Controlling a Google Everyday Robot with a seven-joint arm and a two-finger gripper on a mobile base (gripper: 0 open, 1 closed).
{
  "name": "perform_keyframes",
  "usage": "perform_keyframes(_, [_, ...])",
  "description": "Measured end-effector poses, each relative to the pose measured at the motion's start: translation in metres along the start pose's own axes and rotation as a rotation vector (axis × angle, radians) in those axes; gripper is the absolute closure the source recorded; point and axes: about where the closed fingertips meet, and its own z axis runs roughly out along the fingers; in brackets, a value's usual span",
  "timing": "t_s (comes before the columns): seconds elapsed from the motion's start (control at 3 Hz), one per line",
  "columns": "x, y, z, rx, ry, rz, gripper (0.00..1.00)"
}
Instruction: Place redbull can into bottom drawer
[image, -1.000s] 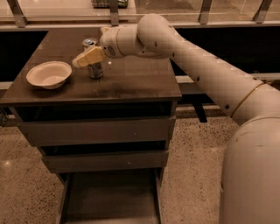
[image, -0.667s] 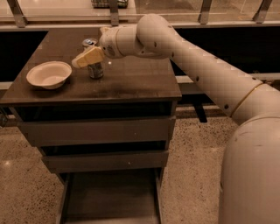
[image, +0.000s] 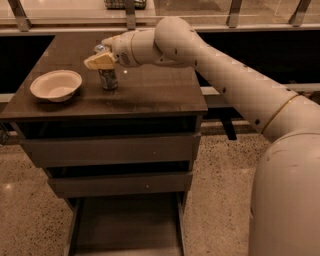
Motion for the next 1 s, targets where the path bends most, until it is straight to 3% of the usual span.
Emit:
perform_keyframes(0.33, [0.0, 0.002, 0.002, -0.004, 0.0, 0.0, 0.63])
perform_keyframes(0.67, [-0.018, 0.016, -0.005, -0.08, -0.054, 0.001, 0.86])
perform_keyframes(1.0, [-0.07, 0.069, -0.05, -0.198, -0.146, 0.006, 1.0])
